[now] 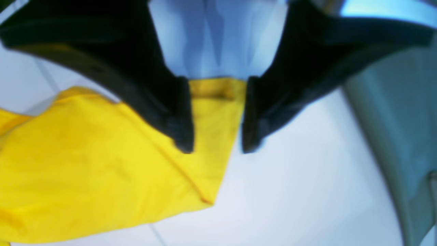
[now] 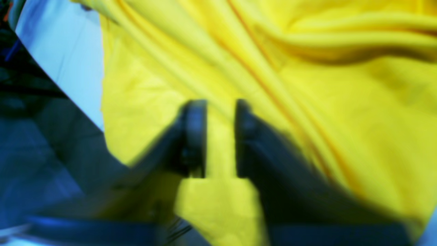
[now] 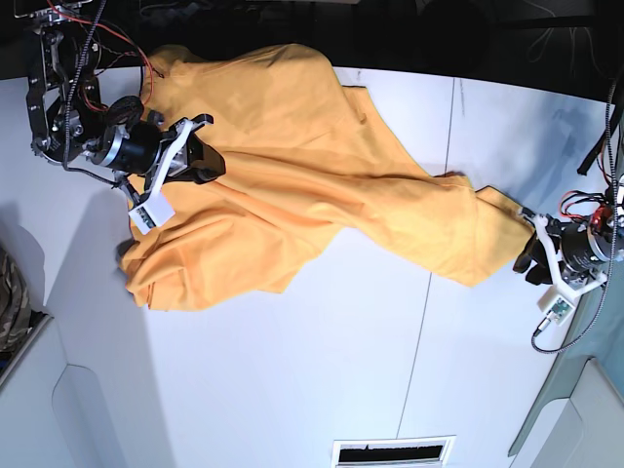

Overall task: Layout the t-shirt on the table in an organized manner, then fold the t-shirt properly
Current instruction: 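Lift the shirt with the right gripper and drag it away from the left gripper, then swing the held shirt end with the left gripper toward the right gripper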

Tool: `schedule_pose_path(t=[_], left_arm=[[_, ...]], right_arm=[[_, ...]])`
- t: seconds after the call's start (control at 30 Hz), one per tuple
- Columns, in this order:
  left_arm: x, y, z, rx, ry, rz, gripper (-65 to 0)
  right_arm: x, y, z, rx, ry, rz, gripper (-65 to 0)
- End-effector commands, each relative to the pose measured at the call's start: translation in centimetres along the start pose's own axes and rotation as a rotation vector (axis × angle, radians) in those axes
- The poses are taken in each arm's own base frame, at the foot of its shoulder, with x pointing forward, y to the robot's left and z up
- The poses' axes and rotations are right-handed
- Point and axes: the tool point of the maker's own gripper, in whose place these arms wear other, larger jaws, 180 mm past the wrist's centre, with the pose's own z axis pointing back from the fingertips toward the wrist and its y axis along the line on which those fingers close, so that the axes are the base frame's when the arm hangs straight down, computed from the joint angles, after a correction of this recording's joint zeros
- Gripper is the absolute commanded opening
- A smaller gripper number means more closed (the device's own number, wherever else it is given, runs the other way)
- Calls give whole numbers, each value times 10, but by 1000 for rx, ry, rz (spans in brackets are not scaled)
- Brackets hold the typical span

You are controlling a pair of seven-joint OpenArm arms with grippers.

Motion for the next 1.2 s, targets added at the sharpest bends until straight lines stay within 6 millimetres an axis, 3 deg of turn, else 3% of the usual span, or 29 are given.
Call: schedule_pose_path(t=[0.0, 0.03, 0.3, 0.47, 0.57, 0.73, 0.87, 1.03, 1.17], left_arm=[[7, 14, 2, 44, -26, -5, -608], [0, 13, -3, 51, -18, -9, -650], [-41, -7, -26, -12, 47, 20, -650], [-69, -30, -25, -120, 109, 12, -650], [-83, -54, -21, -200, 132, 83, -650], [-93, -140, -15, -405, 172, -6, -650], [-94, -199, -9, -550, 183, -113, -650], [-96, -235, -5, -634, 186, -154, -650], [-86, -265, 0, -696, 153, -200, -650]], right_arm=[[6, 4, 1, 7, -27, 9, -650], [0, 6, -1, 4, -17, 4, -650], [-49, 8, -1, -31, 87, -17, -650], [-61, -10, 3, -114, 142, 40, -650], [-62, -32, 10, -185, 147, 69, -650], [-61, -75, 17, -263, 182, 75, -650], [-43, -106, 10, -294, 160, 32, -650], [3, -145, 5, -338, 82, -7, -650], [50, -167, 5, -360, -6, -24, -650]])
